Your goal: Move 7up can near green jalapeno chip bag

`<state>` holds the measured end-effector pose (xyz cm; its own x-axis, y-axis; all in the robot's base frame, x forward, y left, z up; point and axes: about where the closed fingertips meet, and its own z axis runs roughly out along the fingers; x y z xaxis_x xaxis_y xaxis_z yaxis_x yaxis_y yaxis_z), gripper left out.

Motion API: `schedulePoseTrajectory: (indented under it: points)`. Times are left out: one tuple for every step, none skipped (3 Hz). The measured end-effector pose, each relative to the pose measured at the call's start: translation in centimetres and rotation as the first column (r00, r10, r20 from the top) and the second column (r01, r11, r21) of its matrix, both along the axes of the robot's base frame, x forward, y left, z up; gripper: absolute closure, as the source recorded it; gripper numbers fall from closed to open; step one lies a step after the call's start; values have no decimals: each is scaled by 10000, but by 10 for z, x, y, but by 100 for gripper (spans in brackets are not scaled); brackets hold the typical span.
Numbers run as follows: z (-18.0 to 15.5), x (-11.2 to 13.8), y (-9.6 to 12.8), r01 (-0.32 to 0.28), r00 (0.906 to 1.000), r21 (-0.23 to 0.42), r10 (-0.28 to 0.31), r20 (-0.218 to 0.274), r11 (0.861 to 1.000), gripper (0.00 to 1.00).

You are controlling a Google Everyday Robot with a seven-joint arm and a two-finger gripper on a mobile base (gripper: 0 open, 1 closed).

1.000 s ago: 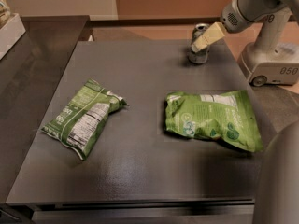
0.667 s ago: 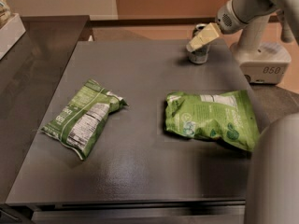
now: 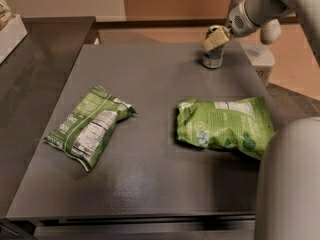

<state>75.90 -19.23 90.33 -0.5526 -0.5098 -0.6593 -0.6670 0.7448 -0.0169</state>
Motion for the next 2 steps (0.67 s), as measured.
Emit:
schedulePoseTrajectory:
  points:
    - [3, 0, 0, -34, 10000, 202, 32, 94, 9998, 63]
    - [10, -5, 7, -456, 9986, 397, 445, 296, 9982, 85]
